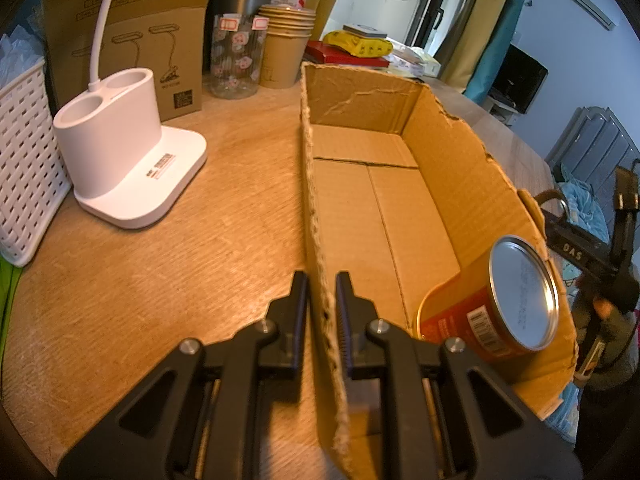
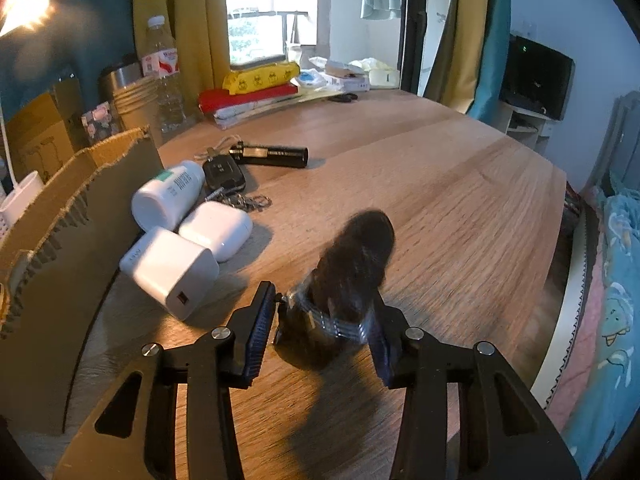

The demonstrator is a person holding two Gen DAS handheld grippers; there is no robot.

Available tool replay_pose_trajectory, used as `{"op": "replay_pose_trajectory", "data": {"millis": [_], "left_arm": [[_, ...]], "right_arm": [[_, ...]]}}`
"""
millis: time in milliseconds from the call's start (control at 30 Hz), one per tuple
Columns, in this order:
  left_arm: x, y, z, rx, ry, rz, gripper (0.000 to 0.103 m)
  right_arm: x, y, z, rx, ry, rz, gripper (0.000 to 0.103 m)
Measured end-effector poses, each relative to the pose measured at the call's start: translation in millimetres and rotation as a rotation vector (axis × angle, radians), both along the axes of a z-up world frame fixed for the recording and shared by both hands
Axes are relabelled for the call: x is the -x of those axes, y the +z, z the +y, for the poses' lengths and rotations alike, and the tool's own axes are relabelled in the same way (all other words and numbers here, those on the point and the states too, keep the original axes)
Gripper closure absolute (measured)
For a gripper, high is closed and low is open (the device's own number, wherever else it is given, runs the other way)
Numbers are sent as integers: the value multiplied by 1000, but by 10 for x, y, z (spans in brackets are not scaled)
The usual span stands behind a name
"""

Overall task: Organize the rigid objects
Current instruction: 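Carry the watch into the box and release it with the right tool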

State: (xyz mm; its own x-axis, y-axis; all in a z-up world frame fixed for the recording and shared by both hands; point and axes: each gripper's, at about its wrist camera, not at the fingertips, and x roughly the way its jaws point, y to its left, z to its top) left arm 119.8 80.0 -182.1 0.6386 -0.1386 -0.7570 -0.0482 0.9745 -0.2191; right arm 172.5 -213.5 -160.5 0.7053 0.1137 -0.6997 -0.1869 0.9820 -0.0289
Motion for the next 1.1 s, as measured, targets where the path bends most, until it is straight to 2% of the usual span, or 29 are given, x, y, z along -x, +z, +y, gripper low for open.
{"op": "replay_pose_trajectory", "data": {"millis": [333,700,1100], "left_arm": [[0,0,1,-1,0,0,87],[-1,0,1,0,0,0,87],[0,0,1,0,0,0,87]], "right_arm": [[103,199,37,-18,29,-36,58],[239,566,120,-29,67,-103,58],[290,905,417,-44,152,-150,58]]}}
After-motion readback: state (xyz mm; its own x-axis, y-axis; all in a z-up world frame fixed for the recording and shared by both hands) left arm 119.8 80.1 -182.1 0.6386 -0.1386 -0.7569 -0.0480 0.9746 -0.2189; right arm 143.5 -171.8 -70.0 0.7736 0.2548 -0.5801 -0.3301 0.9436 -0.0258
